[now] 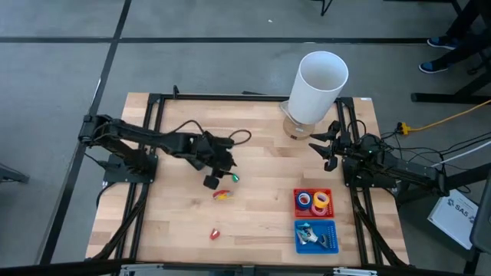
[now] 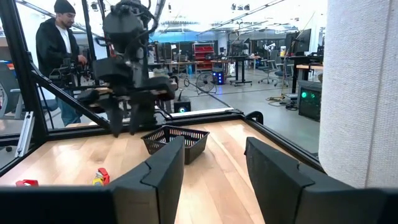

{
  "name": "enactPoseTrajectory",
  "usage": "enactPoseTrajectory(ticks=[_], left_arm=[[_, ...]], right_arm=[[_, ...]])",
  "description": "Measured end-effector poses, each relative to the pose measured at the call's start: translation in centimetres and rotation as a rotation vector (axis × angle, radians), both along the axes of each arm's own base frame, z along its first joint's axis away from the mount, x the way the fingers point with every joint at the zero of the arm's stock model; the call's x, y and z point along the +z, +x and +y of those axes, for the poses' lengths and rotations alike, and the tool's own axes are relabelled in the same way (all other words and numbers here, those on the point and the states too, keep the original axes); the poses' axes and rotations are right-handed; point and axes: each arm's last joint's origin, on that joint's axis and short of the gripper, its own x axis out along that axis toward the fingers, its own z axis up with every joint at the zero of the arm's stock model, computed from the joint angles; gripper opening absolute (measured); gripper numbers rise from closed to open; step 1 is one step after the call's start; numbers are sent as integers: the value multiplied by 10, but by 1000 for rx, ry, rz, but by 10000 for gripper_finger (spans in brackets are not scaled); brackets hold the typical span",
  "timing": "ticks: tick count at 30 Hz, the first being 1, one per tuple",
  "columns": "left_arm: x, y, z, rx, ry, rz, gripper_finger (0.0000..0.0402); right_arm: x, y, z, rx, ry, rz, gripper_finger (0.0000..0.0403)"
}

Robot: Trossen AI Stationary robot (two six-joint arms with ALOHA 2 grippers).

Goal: Pick and place Stapler, Stapler remover, tape
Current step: Put the green stapler into the black basket

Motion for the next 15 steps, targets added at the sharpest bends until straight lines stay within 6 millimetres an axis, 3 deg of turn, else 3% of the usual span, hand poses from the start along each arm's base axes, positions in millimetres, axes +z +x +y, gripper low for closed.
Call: enactPoseTrajectory(ticks=[15], left_arm=[[-47,28,-12,-206,112,172,148]], right_arm=[[0,0,0,0,0,0,171]])
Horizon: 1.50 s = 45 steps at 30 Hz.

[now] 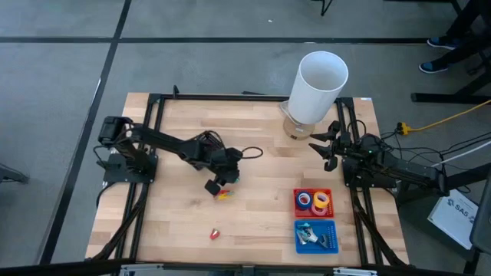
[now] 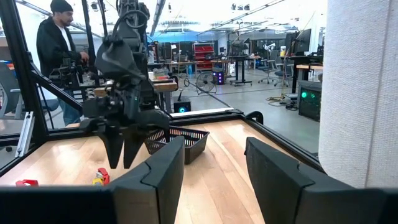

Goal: Pick and place Stapler, Stapler remover, tape
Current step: Put the green stapler into the black basket

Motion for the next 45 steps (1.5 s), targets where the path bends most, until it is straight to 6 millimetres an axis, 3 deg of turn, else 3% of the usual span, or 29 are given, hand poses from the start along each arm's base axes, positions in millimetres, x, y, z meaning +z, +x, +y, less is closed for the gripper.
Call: enactPoseTrajectory(ticks=[12,27,31,37,45], left_arm=[[-16,25,0,-127,80,120,145],[-44,28,12,-119,112,237,144],[-48,28,11,-119,109,252,125],[-48,27,12,-104,88,257,51],[-41,26,14,-41,57,243,50]], right_arm=[[0,0,0,0,0,0,171],[0,0,0,0,0,0,171],[0,0,0,0,0,0,171],[0,0,0,0,0,0,171],[0,0,0,0,0,0,171]])
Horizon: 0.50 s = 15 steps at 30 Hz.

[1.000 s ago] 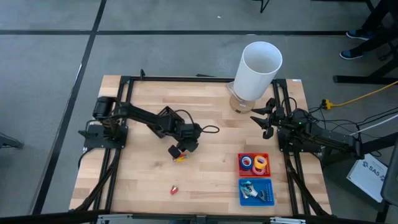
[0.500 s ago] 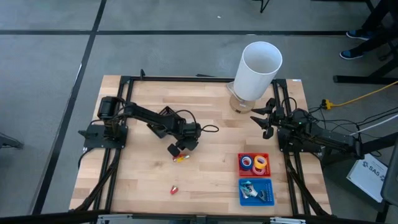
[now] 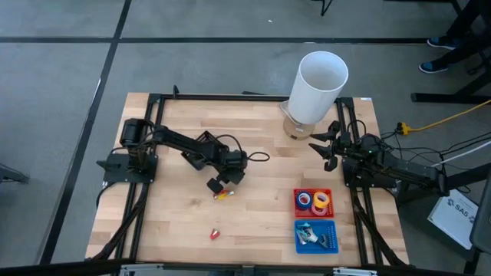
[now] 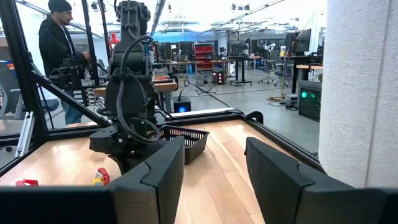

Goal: Pick and place Stapler, Stapler remover, tape
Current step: Put the green stapler into the black basket

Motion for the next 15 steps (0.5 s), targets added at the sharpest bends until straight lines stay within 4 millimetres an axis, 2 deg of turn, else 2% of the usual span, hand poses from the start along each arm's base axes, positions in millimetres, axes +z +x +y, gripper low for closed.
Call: enactPoseTrajectory(ticks=[3,9,15], left_arm=[[9,-3,2,35,39,-12,50],[40,-11,8,107,111,-90,50],[82,-25,18,176,102,-215,50]], right_arm=[[0,0,0,0,0,0,171],[0,0,0,0,0,0,171],[0,0,0,0,0,0,171]])
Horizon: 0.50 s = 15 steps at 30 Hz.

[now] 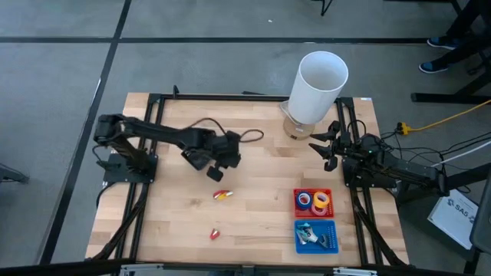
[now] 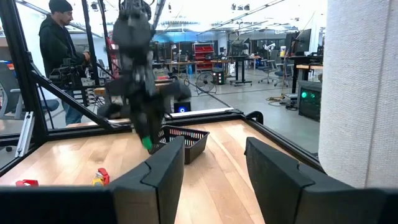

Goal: Pick and place Stapler, Stapler remover, tape
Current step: Put the green stapler into the black basket

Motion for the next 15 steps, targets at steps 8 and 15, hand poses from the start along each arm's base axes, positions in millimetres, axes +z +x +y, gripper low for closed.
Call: enactPoseTrajectory(ticks=[8,15], left_arm=[[57,-30,14,131,-16,-196,50],[90,-54,14,196,-18,-330,54]], right_arm=[[0,0,0,0,0,0,171],[0,0,0,0,0,0,171]])
